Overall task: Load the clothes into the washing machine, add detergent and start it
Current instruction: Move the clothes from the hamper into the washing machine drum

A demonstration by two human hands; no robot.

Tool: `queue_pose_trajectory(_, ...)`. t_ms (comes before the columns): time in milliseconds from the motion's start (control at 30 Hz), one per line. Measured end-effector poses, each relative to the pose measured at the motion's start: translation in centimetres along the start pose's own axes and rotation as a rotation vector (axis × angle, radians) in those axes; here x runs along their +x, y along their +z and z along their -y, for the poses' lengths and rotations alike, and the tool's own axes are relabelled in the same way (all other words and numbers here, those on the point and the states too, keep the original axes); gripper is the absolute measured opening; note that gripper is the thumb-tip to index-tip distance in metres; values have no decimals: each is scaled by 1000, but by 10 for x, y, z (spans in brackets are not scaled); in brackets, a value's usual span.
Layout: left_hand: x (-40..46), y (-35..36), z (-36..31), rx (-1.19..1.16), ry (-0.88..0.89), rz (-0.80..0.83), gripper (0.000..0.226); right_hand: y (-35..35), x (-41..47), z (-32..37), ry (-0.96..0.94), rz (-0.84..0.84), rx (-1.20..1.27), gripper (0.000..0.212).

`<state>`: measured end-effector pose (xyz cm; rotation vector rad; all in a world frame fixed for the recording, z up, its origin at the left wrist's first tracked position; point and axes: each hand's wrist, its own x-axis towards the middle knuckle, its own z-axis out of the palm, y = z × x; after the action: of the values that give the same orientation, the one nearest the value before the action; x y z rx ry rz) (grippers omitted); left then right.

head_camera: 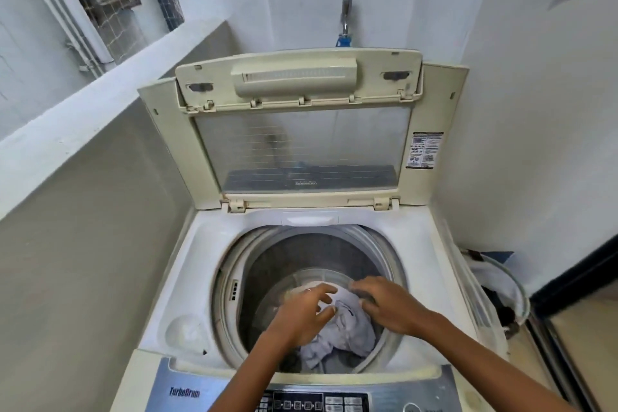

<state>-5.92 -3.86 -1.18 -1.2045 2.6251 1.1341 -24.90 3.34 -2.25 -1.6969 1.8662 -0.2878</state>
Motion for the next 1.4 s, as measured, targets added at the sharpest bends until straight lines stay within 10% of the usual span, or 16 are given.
queue_pose_trajectory(367,25,47,-136,-418,206,-143,27,-75,-97,-59,118,-479,633,28)
queue_pose_trajectory(667,121,161,-290,-302,179,163,41,-100,-138,-248,443,-608,841,24)
queue_pose_trajectory(833,208,272,-313,-393,-207,400,43,-69,-118,-374,698,-422,773,17)
queue_pose_trajectory(1067,286,363,-262,-461,-513,250,31,-11,-20,-505,701,-45,454,41)
queue_pose_trajectory(1400,357,410,-152,-270,-546,-37,33,81,113,-622,384,580,-385,140)
